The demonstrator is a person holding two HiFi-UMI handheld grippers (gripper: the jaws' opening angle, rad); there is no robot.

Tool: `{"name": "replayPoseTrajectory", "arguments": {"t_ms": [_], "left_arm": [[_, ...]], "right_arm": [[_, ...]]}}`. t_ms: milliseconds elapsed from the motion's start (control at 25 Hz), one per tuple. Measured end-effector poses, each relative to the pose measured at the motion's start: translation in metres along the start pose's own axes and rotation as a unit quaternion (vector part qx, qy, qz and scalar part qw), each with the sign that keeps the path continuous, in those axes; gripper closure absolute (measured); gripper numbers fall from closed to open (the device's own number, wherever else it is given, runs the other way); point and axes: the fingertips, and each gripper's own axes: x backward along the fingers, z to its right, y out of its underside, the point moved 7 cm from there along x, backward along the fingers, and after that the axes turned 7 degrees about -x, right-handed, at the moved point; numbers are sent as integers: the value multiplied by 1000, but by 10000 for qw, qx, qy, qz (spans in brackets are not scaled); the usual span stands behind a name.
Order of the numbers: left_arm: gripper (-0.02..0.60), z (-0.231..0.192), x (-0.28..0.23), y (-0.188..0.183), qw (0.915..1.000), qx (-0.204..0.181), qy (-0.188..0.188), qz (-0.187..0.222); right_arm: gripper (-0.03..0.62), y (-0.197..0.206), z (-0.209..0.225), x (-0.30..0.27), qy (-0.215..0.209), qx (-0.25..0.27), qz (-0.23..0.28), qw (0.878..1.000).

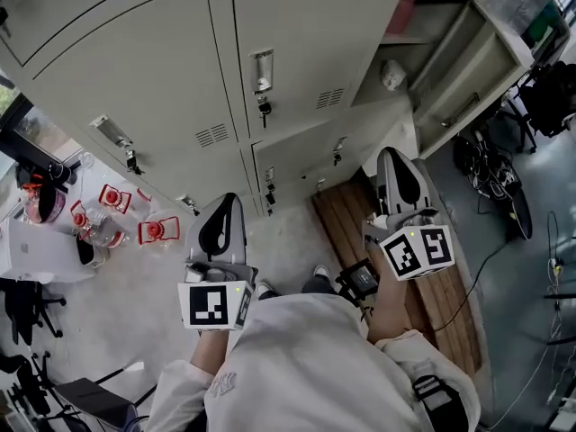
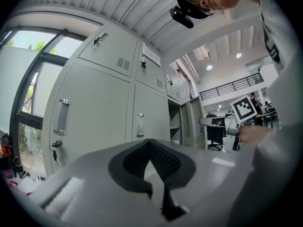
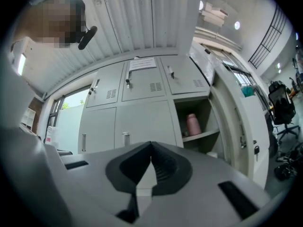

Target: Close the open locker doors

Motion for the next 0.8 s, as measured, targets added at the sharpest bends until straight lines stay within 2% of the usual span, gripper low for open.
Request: {"name": "replayPoseTrajectory", "arguments": {"t_ms": [160,480,600,800], "left_arm": [[575,31,-23,-3,10000,59,-26,-36],[575,123,-93,-21,9998,164,-38,64],[575,152,-118,-31,9999,52,-14,115],[575,179,-148,-53,9990,78,-281,327]], "right_arm": [[583,-13,32,12,87,67,75,9999],[583,-37,110,12,-124,461,-91,9988],[583,-44,140,13,-252,423,-89,9987],[583,-59,193,21,-189,322,-12,9993]]}}
